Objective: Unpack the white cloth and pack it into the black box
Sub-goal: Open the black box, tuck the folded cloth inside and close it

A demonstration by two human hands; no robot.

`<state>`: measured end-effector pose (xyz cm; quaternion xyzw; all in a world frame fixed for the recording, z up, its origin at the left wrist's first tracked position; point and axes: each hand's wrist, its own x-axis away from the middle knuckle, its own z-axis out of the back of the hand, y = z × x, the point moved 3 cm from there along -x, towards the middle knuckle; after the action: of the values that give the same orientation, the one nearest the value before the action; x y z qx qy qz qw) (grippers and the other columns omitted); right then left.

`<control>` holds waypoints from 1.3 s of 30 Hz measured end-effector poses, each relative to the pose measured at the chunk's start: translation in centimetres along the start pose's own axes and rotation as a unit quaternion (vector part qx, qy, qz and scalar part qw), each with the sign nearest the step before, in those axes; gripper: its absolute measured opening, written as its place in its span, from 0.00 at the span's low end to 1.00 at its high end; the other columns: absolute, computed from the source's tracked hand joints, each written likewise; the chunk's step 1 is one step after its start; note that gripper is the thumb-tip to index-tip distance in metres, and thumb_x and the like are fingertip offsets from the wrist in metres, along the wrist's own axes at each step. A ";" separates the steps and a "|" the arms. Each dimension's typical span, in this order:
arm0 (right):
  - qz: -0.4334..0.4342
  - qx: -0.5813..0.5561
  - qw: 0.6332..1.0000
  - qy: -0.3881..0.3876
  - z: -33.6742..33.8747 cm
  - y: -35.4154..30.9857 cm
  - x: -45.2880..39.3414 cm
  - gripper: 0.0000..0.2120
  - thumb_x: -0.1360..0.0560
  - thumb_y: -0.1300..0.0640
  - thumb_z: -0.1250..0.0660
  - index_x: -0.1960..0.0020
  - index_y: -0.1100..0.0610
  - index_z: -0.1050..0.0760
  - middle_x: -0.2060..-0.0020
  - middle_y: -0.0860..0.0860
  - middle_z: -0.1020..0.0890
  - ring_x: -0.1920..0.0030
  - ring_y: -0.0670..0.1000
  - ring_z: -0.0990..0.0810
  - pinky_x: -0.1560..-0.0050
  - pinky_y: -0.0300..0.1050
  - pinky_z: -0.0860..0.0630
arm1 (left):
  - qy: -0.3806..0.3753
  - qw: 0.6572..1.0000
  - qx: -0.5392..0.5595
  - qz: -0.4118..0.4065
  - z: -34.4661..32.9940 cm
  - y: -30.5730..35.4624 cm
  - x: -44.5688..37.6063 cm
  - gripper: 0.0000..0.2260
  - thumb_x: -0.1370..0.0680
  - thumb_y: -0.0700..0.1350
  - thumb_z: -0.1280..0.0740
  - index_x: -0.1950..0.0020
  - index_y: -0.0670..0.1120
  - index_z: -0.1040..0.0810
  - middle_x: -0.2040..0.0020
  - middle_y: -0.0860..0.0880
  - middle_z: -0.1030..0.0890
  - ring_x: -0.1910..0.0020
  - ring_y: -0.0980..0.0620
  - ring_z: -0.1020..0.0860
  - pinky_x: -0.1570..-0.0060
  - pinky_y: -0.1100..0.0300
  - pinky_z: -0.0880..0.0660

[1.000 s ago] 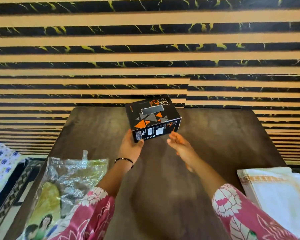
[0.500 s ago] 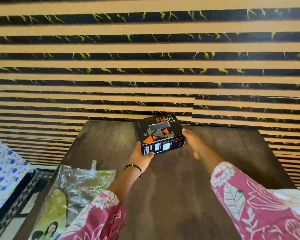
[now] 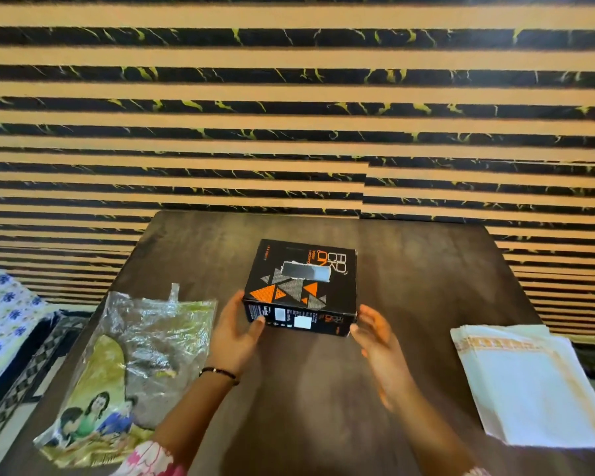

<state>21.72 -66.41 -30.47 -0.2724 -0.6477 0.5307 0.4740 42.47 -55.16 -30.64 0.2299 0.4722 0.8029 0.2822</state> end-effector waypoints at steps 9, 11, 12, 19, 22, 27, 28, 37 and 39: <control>-0.003 0.058 0.998 -0.030 0.6 -2.0 -3.2 0.24 0.25 0.59 0.35 0.31 0.50 0.36 0.35 0.46 0.29 0.38 0.47 0.29 0.35 0.46 0.34 | -0.059 0.935 -0.289 -0.197 -2.7 3.9 -1.0 0.29 0.26 0.58 0.47 0.27 0.48 0.40 0.25 0.49 0.41 0.24 0.48 0.49 0.27 0.44 0.55; -0.008 0.096 0.995 -0.038 -0.1 -2.0 -4.1 0.24 0.27 0.58 0.34 0.33 0.46 0.34 0.36 0.48 0.25 0.39 0.50 0.25 0.34 0.53 0.31 | -0.122 0.896 -0.372 -0.212 -4.8 4.4 -1.4 0.26 0.22 0.56 0.48 0.26 0.49 0.43 0.24 0.50 0.42 0.24 0.50 0.53 0.28 0.44 0.59; -0.011 0.106 0.994 -0.038 -0.2 -2.0 -4.2 0.23 0.27 0.59 0.34 0.35 0.45 0.32 0.38 0.49 0.23 0.41 0.51 0.24 0.35 0.55 0.30 | -0.138 0.885 -0.391 -0.211 -5.4 4.5 -1.4 0.24 0.21 0.55 0.48 0.26 0.49 0.43 0.24 0.50 0.41 0.24 0.49 0.53 0.27 0.43 0.59; -0.017 0.174 0.984 -0.030 1.7 0.3 -0.9 0.26 0.28 0.52 0.35 0.31 0.45 0.37 0.37 0.47 0.24 0.39 0.50 0.24 0.36 0.56 0.29 | -0.125 0.887 -0.388 -0.217 -4.9 3.9 2.5 0.28 0.27 0.60 0.54 0.29 0.53 0.37 0.30 0.52 0.31 0.24 0.47 0.47 0.27 0.44 0.55; -0.014 0.187 0.981 -0.051 2.3 2.4 1.7 0.24 0.26 0.53 0.37 0.32 0.45 0.36 0.37 0.48 0.23 0.40 0.50 0.24 0.36 0.56 0.28 | -0.110 0.884 -0.387 -0.239 -4.4 3.3 5.2 0.28 0.29 0.60 0.51 0.32 0.53 0.32 0.34 0.52 0.27 0.27 0.46 0.41 0.28 0.43 0.47; -0.009 0.201 0.977 -0.067 3.9 2.5 4.1 0.24 0.25 0.58 0.36 0.30 0.50 0.37 0.36 0.45 0.29 0.34 0.48 0.31 0.33 0.47 0.34 | -0.082 0.903 -0.337 -0.255 -5.3 4.5 7.0 0.27 0.29 0.60 0.46 0.34 0.52 0.31 0.30 0.48 0.33 0.29 0.44 0.39 0.34 0.43 0.37; -0.002 0.208 0.976 -0.063 4.3 2.3 3.8 0.26 0.26 0.58 0.36 0.30 0.50 0.38 0.34 0.46 0.30 0.32 0.48 0.32 0.33 0.46 0.35 | -0.084 0.902 -0.335 -0.260 -5.9 5.0 6.9 0.29 0.29 0.61 0.48 0.32 0.51 0.32 0.28 0.48 0.35 0.28 0.44 0.42 0.31 0.44 0.41; 0.055 0.238 0.968 -0.061 4.1 -2.7 -0.9 0.22 0.25 0.53 0.37 0.31 0.49 0.34 0.31 0.50 0.29 0.32 0.49 0.32 0.35 0.45 0.35 | -0.135 0.862 -0.451 -0.191 -10.9 5.3 4.6 0.32 0.25 0.65 0.55 0.25 0.54 0.56 0.22 0.54 0.57 0.24 0.51 0.59 0.31 0.36 0.65; 0.060 0.270 0.959 -0.069 4.0 -2.9 -1.5 0.21 0.24 0.53 0.37 0.32 0.50 0.33 0.32 0.51 0.28 0.32 0.51 0.31 0.36 0.45 0.34 | -0.129 0.861 -0.453 -0.193 -10.8 5.3 4.8 0.33 0.27 0.67 0.58 0.25 0.55 0.57 0.22 0.54 0.56 0.24 0.52 0.59 0.31 0.36 0.64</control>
<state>19.15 -70.21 -28.14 -0.1356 -0.4940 0.7305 0.4516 30.81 -60.82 -30.25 0.0824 0.0507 0.8209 0.5628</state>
